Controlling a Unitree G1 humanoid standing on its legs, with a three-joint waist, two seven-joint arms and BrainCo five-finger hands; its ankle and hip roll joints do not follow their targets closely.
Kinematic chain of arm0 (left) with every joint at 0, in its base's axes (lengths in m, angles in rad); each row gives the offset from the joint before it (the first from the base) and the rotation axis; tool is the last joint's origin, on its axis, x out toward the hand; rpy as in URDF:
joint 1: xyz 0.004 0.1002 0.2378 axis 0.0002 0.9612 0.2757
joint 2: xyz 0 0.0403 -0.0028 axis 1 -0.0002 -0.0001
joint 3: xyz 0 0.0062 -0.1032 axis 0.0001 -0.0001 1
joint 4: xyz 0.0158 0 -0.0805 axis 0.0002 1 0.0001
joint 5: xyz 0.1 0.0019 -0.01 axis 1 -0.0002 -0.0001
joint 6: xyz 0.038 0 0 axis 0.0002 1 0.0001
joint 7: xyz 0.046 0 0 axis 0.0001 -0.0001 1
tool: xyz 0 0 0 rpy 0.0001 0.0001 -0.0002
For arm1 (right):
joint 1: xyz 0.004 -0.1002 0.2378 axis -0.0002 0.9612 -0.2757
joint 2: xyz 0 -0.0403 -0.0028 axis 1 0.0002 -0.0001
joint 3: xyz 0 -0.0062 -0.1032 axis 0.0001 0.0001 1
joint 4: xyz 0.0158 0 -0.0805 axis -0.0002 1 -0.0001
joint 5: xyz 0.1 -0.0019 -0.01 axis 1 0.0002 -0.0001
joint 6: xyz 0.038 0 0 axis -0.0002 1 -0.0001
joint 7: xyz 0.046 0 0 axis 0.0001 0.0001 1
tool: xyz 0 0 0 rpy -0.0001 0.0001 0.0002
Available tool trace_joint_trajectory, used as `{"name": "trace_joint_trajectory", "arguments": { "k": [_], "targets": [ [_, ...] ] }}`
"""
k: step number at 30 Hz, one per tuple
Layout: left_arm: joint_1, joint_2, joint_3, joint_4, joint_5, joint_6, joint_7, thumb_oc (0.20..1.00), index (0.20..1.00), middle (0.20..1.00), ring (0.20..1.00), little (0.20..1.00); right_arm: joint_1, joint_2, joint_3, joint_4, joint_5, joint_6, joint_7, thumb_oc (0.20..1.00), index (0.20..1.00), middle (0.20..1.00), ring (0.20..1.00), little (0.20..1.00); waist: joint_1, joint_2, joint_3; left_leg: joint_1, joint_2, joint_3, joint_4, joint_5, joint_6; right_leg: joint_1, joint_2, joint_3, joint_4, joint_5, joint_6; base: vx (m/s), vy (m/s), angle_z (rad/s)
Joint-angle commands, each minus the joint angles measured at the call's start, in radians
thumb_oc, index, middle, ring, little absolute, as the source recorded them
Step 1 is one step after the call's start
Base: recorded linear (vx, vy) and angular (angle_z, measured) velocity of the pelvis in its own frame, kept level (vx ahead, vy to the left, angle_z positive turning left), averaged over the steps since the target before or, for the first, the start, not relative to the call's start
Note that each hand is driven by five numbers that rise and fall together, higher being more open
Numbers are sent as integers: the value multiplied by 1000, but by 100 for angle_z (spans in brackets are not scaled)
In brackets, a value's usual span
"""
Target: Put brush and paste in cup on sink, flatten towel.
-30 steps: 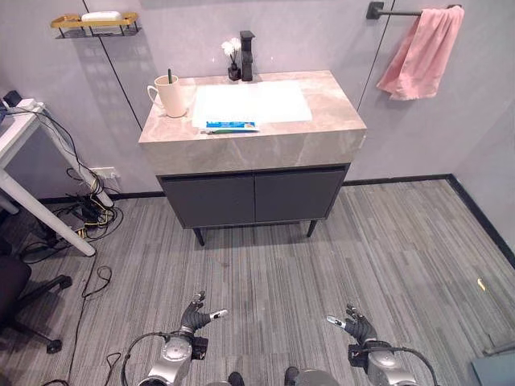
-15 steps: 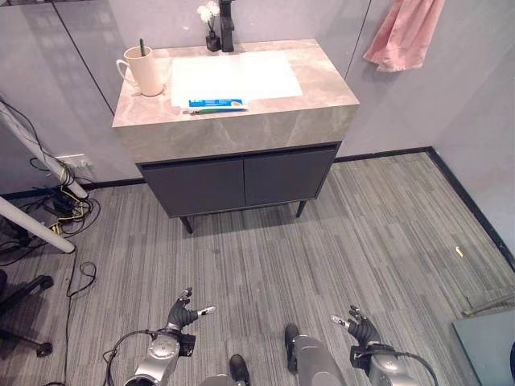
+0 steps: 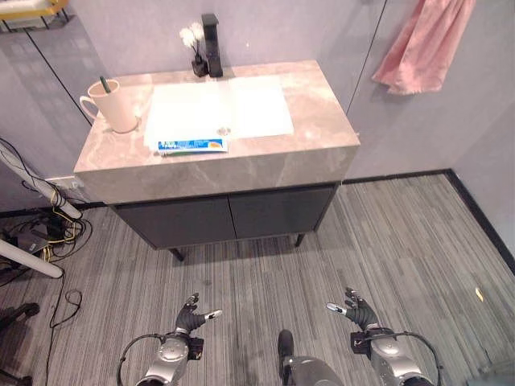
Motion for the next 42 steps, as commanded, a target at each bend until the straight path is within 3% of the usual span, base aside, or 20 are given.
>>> {"name": "trace_joint_trajectory", "arguments": {
  "k": [1,4,5,6,7,9,10,12,13,19,21,22,26,27,29,30,32,35,38,42],
  "targets": [
    [-40,29,1,-46,-23,-33,19,1000,1000,1000,1000,1000,9,-25,15,-45,-42,-29,7,1000,1000,1000,1000,1000,-10,-16,30,-4,-65,8,99,233,23,-52,-18,52,18,74,59,180,-171,-2],
    [-71,19,-12,-34,-21,-30,25,1000,1000,1000,1000,1000,2,-42,30,-20,-84,-24,-17,1000,1000,1000,1000,1000,3,-37,54,-70,-34,50,162,252,30,-9,-25,47,3,45,41,267,-189,1],
    [-75,7,-21,-29,-20,-31,25,1000,1000,1000,1000,1000,6,-45,21,1,-87,-24,-24,1000,1000,1000,1000,1000,4,-44,57,-98,-10,115,108,215,46,23,-36,43,-13,36,51,159,-31,5],
    [-75,7,-21,-29,-21,-31,25,1000,1000,1000,1000,1000,6,-45,21,1,-87,-24,-24,1000,1000,1000,1000,1000,4,-44,57,-97,-10,115,108,215,46,24,-36,44,-13,36,51,348,-18,20],
    [-76,1,-33,-16,-9,-33,26,1000,1000,1000,1000,1000,13,-49,12,23,-91,-25,-25,1000,1000,1000,1000,1000,7,-41,51,-151,-20,150,1,174,57,52,-47,44,-34,19,66,264,35,37],
    [-69,-3,-36,-7,4,-35,28,1000,1000,1000,1000,1000,14,-48,22,37,-111,-23,-23,1000,1000,1000,1000,1000,18,-41,47,-204,-37,136,-86,162,65,74,-51,65,-46,5,72,315,62,30],
    [-66,-3,-36,-6,7,-37,29,1000,1000,1000,1000,1000,13,-47,28,44,-124,-22,-23,1000,1000,1000,1000,1000,27,-40,43,-231,-45,121,-138,175,67,88,-52,74,-56,2,75,387,85,-29],
    [-47,-6,-31,-10,-7,-44,31,1000,1000,1000,1000,1000,13,-46,57,48,-167,-22,-28,1000,1000,1000,1000,1000,61,-27,51,-309,-13,66,-270,309,52,144,-29,114,-52,-32,66,486,114,-61],
    [-44,-12,-15,-9,-59,-45,19,1000,1000,1000,1000,1000,15,-46,59,44,-167,-25,-26,1000,1000,1000,1000,1000,64,-28,56,-334,3,66,-278,324,45,158,-29,122,-46,-44,62,391,96,-66],
    [-23,-8,-5,-30,-83,-46,18,1000,1000,1000,1000,1000,22,-29,62,53,-138,-21,-14,1000,1000,1000,1000,1000,81,-15,42,-372,71,76,-278,376,15,233,-18,197,-26,-104,71,350,160,-66],
    [-13,0,0,-50,-99,-42,8,1000,1000,1000,1000,1000,26,-25,66,45,-139,-16,-11,1000,1000,1000,1000,1000,90,-16,35,-344,59,65,-278,349,37,259,-27,230,3,-139,77,450,331,-56],
    [-5,12,-8,-80,-86,-40,7,1000,1000,1000,1000,1000,33,-20,67,39,-149,-10,-7,1000,1000,1000,1000,1000,100,-21,27,-335,20,50,-278,330,69,270,-62,251,49,-151,97,308,300,-41],
    [-13,32,-19,-96,-67,-33,5,1000,1000,1000,1000,1000,29,-6,58,36,-149,-6,-3,1000,1000,1000,1000,1000,94,-44,31,-323,-38,70,-237,288,107,231,-116,287,123,-46,129,213,277,-12],
    [-4,49,-23,-115,-61,-35,-2,1000,1000,1000,1000,1000,29,-9,58,1,-147,-7,9,1000,1000,1000,1000,1000,96,-47,31,-316,-68,78,-219,261,129,194,-141,305,169,43,147,137,223,0],
    [0,55,-26,-130,-55,-34,-5,1000,1000,1000,1000,1000,30,-10,60,-7,-153,-6,10,1000,1000,1000,1000,1000,97,-46,29,-312,-73,81,-221,255,133,178,-145,311,190,67,152,142,232,-12],
    [1,72,-38,-130,-28,-31,-12,1000,1000,1000,1000,1000,23,-10,70,-20,-173,-4,11,1000,1000,1000,1000,1000,96,-42,34,-285,-92,86,-232,238,151,147,-158,312,243,142,158,90,156,-8],
    [-7,76,-41,-108,-12,-31,-13,1000,1000,1000,1000,1000,15,2,75,-36,-160,-5,18,1000,1000,1000,1000,1000,90,-37,40,-265,-99,92,-244,227,159,123,-151,314,282,179,163,113,179,-24],
    [-11,74,-41,-87,-3,-32,-12,1000,1000,1000,1000,1000,13,6,92,-34,-171,-8,30,1000,1000,1000,1000,1000,93,-41,40,-255,-111,95,-243,209,167,134,-150,299,277,188,167,85,102,-10],
    [-36,69,-39,-24,26,-35,-7,1000,1000,1000,1000,1000,-5,-14,147,-45,-252,-8,34,1000,1000,1000,1000,1000,102,-44,25,-220,-107,110,-262,187,150,112,-158,238,89,99,161,98,-23,-21],
    [-40,58,-35,-3,22,-30,3,1000,1000,1000,1000,1000,-8,-17,150,-63,-268,-6,28,1000,1000,1000,1000,1000,89,-46,43,-195,-79,102,-230,173,135,66,-160,199,53,64,159,68,-83,-37]
  ]
}}
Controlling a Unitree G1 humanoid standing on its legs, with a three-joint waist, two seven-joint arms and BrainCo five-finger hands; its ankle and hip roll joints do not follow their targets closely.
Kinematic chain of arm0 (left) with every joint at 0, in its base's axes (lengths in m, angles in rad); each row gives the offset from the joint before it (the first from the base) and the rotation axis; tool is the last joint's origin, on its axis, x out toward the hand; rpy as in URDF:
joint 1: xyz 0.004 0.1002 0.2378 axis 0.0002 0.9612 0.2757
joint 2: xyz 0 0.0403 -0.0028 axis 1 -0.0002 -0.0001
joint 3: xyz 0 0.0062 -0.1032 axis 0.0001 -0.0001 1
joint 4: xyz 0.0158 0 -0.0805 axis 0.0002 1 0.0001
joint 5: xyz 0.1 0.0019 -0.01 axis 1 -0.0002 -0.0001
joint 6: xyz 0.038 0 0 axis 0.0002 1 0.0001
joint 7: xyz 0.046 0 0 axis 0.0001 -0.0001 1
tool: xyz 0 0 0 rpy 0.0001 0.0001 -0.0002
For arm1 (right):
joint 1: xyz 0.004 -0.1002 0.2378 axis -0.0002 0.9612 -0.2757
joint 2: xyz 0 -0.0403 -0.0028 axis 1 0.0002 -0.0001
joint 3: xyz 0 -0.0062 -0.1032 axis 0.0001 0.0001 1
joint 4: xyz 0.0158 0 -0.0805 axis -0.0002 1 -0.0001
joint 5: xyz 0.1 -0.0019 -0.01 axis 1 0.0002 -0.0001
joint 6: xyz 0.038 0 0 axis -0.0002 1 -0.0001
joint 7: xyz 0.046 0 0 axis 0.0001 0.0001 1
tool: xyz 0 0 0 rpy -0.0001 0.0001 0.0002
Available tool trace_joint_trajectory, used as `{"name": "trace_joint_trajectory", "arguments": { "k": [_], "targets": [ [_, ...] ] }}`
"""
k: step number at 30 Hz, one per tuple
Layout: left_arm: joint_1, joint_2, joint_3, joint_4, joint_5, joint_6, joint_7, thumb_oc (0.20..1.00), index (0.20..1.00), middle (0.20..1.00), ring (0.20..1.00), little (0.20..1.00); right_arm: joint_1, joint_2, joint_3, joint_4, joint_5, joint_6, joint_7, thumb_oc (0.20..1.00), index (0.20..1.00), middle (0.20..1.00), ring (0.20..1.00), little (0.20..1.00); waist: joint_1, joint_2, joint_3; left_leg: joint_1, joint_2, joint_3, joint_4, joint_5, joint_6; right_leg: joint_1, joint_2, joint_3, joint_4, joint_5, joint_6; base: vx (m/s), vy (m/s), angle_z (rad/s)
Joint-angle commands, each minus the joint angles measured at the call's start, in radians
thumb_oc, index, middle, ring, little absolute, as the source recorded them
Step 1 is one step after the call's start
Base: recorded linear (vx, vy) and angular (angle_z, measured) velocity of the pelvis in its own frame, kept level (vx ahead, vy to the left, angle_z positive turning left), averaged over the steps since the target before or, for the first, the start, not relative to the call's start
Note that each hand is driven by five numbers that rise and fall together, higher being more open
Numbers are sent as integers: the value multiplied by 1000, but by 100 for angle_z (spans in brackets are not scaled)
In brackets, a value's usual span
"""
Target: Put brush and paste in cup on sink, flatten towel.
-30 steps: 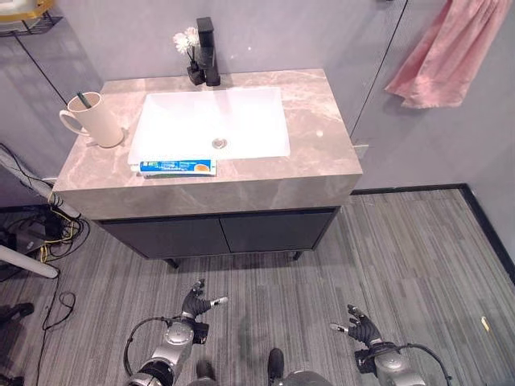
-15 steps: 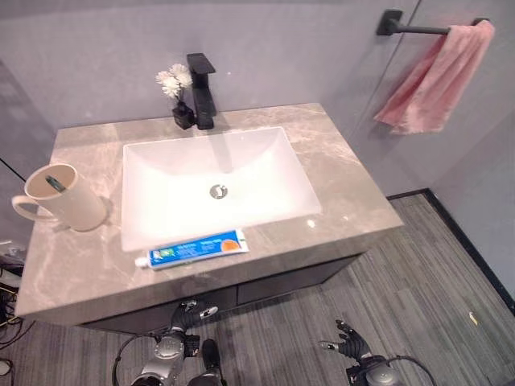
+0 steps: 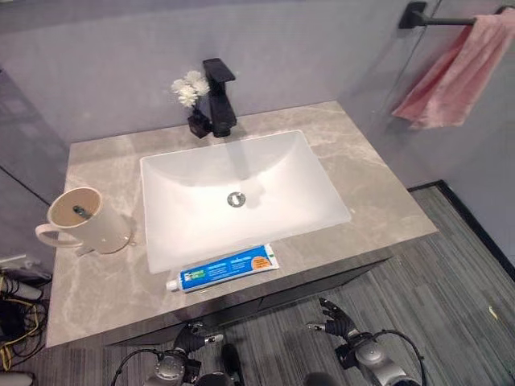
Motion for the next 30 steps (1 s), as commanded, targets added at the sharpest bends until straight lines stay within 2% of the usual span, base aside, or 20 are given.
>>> {"name": "trace_joint_trajectory", "arguments": {
  "k": [1,3,4,5,6,7,11,13,16,22,27,30],
  "targets": [
    [-112,17,78,-27,9,-61,28,1000,1000,1000,1000,1000,14,-46,5,-47,-33,-19,-11,1000,1000,1000,1000,1000,-19,-9,-7,-10,76,-89,60,53,-121,0,61,-36,-59,230,-66,0,-129,6],
    [-109,9,93,-6,1,-64,31,1000,1000,1000,1000,1000,25,-56,2,-56,-30,-21,-7,1000,1000,1000,1000,1000,-16,-16,-9,7,110,-94,33,82,-148,30,98,-34,-103,169,-88,-1,-213,57],
    [-108,9,93,-6,0,-64,31,1000,1000,1000,1000,1000,25,-56,2,-56,-30,-20,-7,1000,1000,1000,1000,1000,-17,-16,-8,8,110,-94,32,83,-148,31,99,-34,-104,170,-89,-1,-297,42],
    [-106,5,93,-10,-16,-62,27,1000,1000,1000,1000,1000,29,-64,6,-54,-29,-22,-6,1000,1000,1000,1000,1000,-16,-15,-10,2,128,-111,20,106,-162,41,124,-44,-110,153,-103,-9,-162,-2],
    [-106,5,93,-10,-16,-62,27,1000,1000,1000,1000,1000,29,-64,6,-54,-29,-22,-6,1000,1000,1000,1000,1000,-16,-15,-10,1,128,-111,20,106,-162,41,124,-44,-110,153,-103,-29,-330,-13],
    [-103,-2,98,-5,-28,-61,26,1000,1000,1000,1000,1000,34,-69,8,-44,-26,-23,-5,1000,1000,1000,1000,1000,-14,-13,-11,-10,151,-121,8,132,-180,53,149,-57,-134,144,-116,-33,-260,-2],
    [-99,-22,100,7,-44,-58,27,1000,1000,1000,1000,1000,37,-83,5,-23,-32,-26,-19,1000,1000,1000,1000,1000,-17,-7,-6,-48,189,-135,8,175,-216,62,179,-91,-160,140,-131,-32,-212,21],
    [-106,-33,95,7,-59,-62,26,1000,1000,1000,1000,1000,28,-95,0,-19,-25,-28,-28,1000,1000,1000,1000,1000,-13,-7,5,-61,188,-157,8,197,-227,52,179,-100,-158,148,-135,-80,-105,14],
    [-99,-39,97,10,-61,-57,16,1000,1000,1000,1000,1000,37,-103,-19,-21,-16,-27,-27,1000,1000,1000,1000,1000,-31,-23,-6,-11,148,-164,57,117,-199,38,164,-104,-161,159,-139,-78,-81,13],
    [-87,-28,89,-4,-52,-59,15,1000,1000,1000,1000,1000,60,-90,-44,-17,10,-32,-31,1000,1000,1000,1000,1000,-52,4,-50,40,148,-162,8,107,-199,36,165,-99,-155,156,-134,36,45,6],
    [-65,-10,80,-32,-26,-56,7,1000,1000,1000,1000,1000,60,-75,-47,9,16,-30,-28,1000,1000,1000,1000,1000,-40,15,-60,58,136,-169,8,81,-193,64,145,-98,-169,162,-125,28,71,0],
    [-39,-5,89,-11,-11,-48,-3,1000,1000,1000,1000,1000,41,-61,-22,26,-8,-24,-17,1000,1000,1000,1000,1000,-15,14,-72,59,124,-186,8,66,-192,85,126,-118,-179,167,-117,14,57,7]
  ]
}}
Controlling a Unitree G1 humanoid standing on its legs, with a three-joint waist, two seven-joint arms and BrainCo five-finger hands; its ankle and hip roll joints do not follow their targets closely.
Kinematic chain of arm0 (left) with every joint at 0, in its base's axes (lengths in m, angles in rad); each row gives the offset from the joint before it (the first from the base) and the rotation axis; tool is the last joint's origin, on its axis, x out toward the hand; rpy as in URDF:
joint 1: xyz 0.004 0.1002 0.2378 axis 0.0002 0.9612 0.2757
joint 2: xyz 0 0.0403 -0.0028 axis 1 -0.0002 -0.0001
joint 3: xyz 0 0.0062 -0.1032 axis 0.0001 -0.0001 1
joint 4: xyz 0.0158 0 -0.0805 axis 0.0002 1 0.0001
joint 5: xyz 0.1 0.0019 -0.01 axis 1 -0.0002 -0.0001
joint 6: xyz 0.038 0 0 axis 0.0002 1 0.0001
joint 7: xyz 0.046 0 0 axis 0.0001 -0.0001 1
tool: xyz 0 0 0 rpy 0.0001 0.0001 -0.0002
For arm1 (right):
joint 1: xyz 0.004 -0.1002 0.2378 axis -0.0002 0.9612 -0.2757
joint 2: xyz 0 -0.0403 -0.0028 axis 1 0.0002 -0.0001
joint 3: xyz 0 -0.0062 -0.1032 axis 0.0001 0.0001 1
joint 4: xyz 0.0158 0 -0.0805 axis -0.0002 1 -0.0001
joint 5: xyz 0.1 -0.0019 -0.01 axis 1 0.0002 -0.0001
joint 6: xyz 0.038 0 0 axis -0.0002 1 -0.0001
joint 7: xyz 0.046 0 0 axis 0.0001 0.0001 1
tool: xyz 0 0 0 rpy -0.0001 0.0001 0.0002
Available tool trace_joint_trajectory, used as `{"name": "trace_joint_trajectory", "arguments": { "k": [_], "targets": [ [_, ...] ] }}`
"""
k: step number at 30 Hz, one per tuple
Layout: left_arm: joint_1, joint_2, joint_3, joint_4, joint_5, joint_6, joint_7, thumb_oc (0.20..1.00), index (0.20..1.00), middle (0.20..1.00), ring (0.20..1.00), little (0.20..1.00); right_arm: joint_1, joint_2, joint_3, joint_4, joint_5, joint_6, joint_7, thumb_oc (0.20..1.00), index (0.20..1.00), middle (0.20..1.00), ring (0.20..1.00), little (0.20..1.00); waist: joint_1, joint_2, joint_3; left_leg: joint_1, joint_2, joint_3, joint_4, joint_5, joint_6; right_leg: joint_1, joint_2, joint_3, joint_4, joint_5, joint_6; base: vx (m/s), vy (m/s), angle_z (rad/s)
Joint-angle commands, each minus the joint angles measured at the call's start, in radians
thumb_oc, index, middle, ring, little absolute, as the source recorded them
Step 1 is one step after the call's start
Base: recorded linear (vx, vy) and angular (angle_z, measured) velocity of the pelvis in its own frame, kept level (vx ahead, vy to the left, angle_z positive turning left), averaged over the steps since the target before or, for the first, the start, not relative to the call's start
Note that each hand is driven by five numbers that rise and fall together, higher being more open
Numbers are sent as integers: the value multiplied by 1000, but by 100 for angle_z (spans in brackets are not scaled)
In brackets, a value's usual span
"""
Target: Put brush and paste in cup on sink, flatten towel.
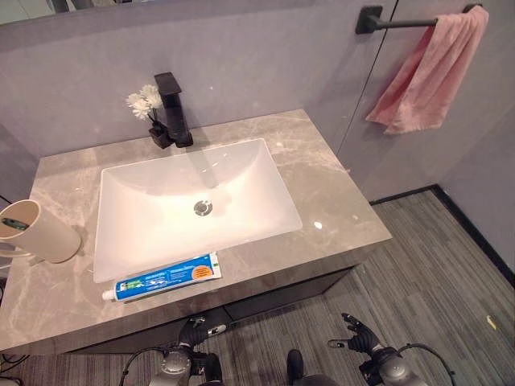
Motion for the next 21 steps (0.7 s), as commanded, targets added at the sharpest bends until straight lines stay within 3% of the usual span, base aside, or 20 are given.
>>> {"name": "trace_joint_trajectory", "arguments": {
  "k": [1,6,8,10,11,12,14,17,18,21],
  "targets": [
    [-62,49,24,14,33,-37,-4,1000,1000,1000,1000,1000,-68,27,43,9,-27,-20,-2,1000,1000,1000,1000,1000,41,-38,-14,47,-15,-64,8,17,-20,-6,-37,5,85,4,35,-6,12,13],
    [-57,53,37,34,39,-37,2,1000,1000,1000,1000,1000,-88,29,58,9,-32,-21,3,1000,1000,1000,1000,1000,56,-41,-8,39,-13,-81,8,23,-24,-3,-33,-8,90,-3,32,-15,-26,18],
    [-49,73,37,-21,42,-38,3,1000,1000,1000,1000,1000,-109,-2,86,-46,-68,-19,4,1000,1000,1000,1000,1000,79,-36,22,-3,-4,-109,8,77,-52,-15,-17,-31,71,9,24,-102,-98,22],
    [-61,82,39,-35,37,-42,11,1000,1000,1000,1000,1000,-124,-22,83,-70,-62,-19,-2,1000,1000,1000,1000,1000,82,-41,40,-66,-10,-133,8,92,-62,-55,-17,-42,54,27,26,-248,-103,39],
    [-73,87,37,-44,30,-47,17,1000,1000,1000,1000,1000,-135,-30,82,-60,-64,-21,-7,1000,1000,1000,1000,1000,94,-41,44,-103,-15,-171,8,134,-80,-80,-20,-51,47,44,28,-283,-62,59],
    [-84,88,33,-50,29,-47,14,1000,1000,1000,1000,1000,-141,-39,78,-54,-73,-20,-10,1000,1000,1000,1000,1000,90,-44,38,-120,-22,-185,8,134,-82,-102,-32,-62,43,55,32,-138,1,54],
    [-74,92,35,-86,35,-46,2,1000,1000,1000,1000,1000,-121,-61,57,-63,-106,-15,-13,1000,1000,1000,1000,1000,69,-53,17,-82,-18,-143,8,74,-64,-116,-55,-93,42,65,43,-64,9,40],
    [-45,91,22,-129,40,-45,-18,1000,1000,1000,1000,1000,-72,-68,12,-46,-93,-10,-15,1000,1000,1000,1000,1000,46,-34,3,-47,-5,-105,8,54,-62,-107,-57,-99,48,65,49,53,71,31],
    [-33,98,13,-135,56,-46,-24,1000,1000,1000,1000,1000,-61,-57,-3,0,-82,-9,-15,1000,1000,1000,1000,1000,41,-29,-2,-22,-13,-100,8,25,-51,-87,-58,-85,46,66,50,74,94,44],
    [-9,120,10,-197,65,-46,-40,1000,1000,1000,1000,1000,-54,-43,-7,25,-79,-7,-11,1000,1000,1000,1000,1000,49,-27,-7,10,-25,-95,8,2,-34,-50,-69,-70,37,63,54,42,95,10]
  ]
}}
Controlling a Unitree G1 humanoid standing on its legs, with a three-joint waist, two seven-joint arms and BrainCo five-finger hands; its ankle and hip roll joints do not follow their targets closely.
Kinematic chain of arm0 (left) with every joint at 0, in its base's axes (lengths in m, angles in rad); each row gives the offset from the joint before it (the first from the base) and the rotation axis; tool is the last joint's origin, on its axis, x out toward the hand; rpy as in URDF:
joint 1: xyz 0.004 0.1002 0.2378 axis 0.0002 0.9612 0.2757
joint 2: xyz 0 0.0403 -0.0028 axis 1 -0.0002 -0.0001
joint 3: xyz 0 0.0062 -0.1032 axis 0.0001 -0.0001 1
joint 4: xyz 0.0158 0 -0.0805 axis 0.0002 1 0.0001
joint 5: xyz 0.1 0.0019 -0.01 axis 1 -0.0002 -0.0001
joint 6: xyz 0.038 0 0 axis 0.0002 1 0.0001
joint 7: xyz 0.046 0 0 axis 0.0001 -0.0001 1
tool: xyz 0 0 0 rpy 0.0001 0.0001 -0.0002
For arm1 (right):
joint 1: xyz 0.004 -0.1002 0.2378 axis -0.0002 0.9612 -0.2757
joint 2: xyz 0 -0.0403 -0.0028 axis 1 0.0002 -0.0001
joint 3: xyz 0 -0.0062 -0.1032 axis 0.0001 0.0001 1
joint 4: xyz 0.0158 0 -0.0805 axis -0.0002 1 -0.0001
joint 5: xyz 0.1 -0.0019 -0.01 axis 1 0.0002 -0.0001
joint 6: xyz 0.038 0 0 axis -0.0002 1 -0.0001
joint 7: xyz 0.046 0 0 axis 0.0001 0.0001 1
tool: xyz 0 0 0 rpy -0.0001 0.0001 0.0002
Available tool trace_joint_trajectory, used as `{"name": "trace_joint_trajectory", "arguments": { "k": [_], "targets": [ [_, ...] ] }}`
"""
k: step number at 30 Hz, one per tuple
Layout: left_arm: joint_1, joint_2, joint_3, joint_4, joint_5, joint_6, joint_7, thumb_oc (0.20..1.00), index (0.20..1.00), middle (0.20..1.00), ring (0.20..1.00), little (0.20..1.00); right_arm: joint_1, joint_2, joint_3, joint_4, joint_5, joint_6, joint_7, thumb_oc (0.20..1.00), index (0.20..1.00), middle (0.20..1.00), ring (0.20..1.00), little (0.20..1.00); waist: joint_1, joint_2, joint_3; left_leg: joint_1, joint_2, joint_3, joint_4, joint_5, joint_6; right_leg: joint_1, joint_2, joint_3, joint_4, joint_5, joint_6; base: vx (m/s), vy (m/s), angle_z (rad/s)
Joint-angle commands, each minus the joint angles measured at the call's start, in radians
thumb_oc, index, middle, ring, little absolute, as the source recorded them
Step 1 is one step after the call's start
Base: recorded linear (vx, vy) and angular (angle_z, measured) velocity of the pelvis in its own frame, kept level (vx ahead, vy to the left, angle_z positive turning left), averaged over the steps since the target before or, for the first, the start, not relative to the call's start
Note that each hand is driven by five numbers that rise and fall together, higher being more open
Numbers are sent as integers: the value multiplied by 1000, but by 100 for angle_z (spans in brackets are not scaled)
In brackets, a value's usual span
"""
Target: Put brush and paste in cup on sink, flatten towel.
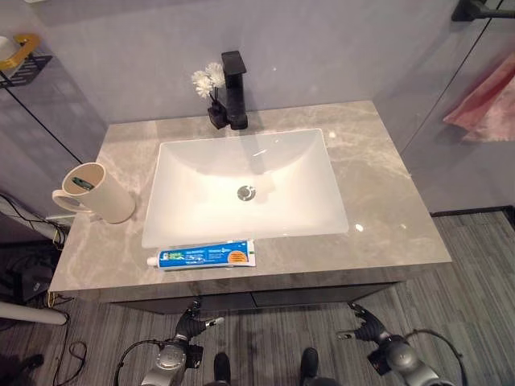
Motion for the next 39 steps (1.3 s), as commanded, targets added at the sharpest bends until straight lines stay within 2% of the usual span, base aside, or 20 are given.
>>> {"name": "trace_joint_trajectory", "arguments": {
  "k": [1,9,13,16,21,22,24,25,27,28,29,31,32,34,36,39],
  "targets": [
    [8,35,11,-48,38,-48,-22,1000,1000,1000,1000,1000,-9,15,3,-6,8,-19,-5,1000,1000,1000,1000,1000,25,-23,-37,18,-11,-13,4,-10,14,-10,-20,105,38,42,56,29,129,-7],
    [55,114,-15,-164,128,-52,-59,1000,1000,1000,1000,1000,-28,39,23,3,-16,-25,-3,1000,1000,1000,1000,1000,50,-23,-47,23,-24,-29,4,-17,16,14,-39,92,33,47,66,-4,32,-3],
    [121,235,-48,-310,174,-67,-148,1000,1000,1000,1000,1000,-49,40,8,69,5,-25,20,1000,1000,1000,1000,1000,59,-13,-49,14,-24,-37,4,-13,12,21,-41,81,23,52,71,-28,14,8],
    [240,346,29,-350,103,-76,-222,1000,1000,1000,1000,1000,-105,57,9,216,-19,-14,40,1000,1000,1000,1000,1000,90,3,-48,18,-20,-43,4,-8,12,30,-43,66,26,52,75,-9,9,3],
    [337,412,112,-379,50,-74,-256,1000,1000,1000,1000,1000,-105,48,-21,256,-10,-15,47,1000,1000,1000,1000,1000,114,9,-46,24,-18,-52,4,-3,12,47,-40,52,27,46,75,8,-2,6],
    [358,439,125,-419,38,-75,-269,1000,1000,1000,1000,1000,-107,48,-27,273,-14,-13,44,1000,1000,1000,1000,1000,120,11,-44,24,-17,-57,4,0,12,50,-39,50,27,44,75,-6,-14,13],
    [411,529,173,-580,-81,-66,-348,1000,1000,1000,1000,1000,-129,50,-15,356,-84,3,23,1000,1000,1000,1000,1000,149,17,-42,21,-16,-67,4,6,12,60,-35,36,22,45,75,-3,-23,9],
    [417,533,178,-587,-84,-62,-350,1000,1000,1000,1000,1000,-130,52,-14,358,-85,3,22,1000,1000,1000,1000,1000,147,16,-42,22,-15,-67,4,6,11,61,-35,36,21,45,75,5,-28,13],
    [486,673,262,-774,-212,-52,-450,1000,1000,1000,1000,1000,-121,48,-7,397,-131,19,38,1000,1000,1000,1000,1000,169,19,-47,19,-11,-80,4,10,9,71,-29,22,10,45,77,9,-32,23],
    [499,677,274,-784,-216,-47,-451,1000,1000,1000,1000,1000,-121,51,-5,397,-132,19,38,1000,1000,1000,1000,1000,167,16,-48,19,-10,-80,4,10,9,72,-28,22,10,45,77,23,-33,16],
    [531,735,332,-878,-295,-48,-494,1000,1000,1000,1000,1000,-101,51,-17,417,-138,21,47,1000,1000,1000,1000,1000,179,14,-53,16,-9,-88,4,14,6,78,-27,16,6,44,77,16,-19,11],
    [552,751,369,-913,-331,-46,-506,1000,1000,1000,1000,1000,-91,51,-24,417,-135,22,52,1000,1000,1000,1000,1000,179,11,-56,15,-8,-90,4,15,5,79,-26,13,4,43,78,22,-23,16],
    [557,778,432,-981,-387,-55,-511,1000,1000,1000,1000,1000,-55,50,-48,409,-117,19,63,1000,1000,1000,1000,1000,182,9,-61,13,-7,-94,4,19,2,81,-25,7,3,43,78,33,-29,12],
    [554,786,470,-1016,-388,-70,-494,1000,1000,1000,1000,1000,-37,51,-57,404,-109,16,66,1000,1000,1000,1000,1000,182,7,-62,12,-7,-97,4,20,1,82,-24,5,4,42,77,29,-21,7],
    [489,797,559,-1099,-373,-115,-429,1000,1000,1000,1000,1000,13,61,-96,412,-73,16,72,1000,1000,1000,1000,1000,177,2,-66,15,-9,-104,4,15,0,88,-26,0,2,41,77,35,-12,12],
    [468,798,576,-1114,-363,-124,-411,1000,1000,1000,1000,1000,23,63,-102,409,-66,18,77,1000,1000,1000,1000,1000,174,2,-67,18,-9,-103,4,13,0,89,-27,2,1,41,78,8,0,7]
  ]
}}
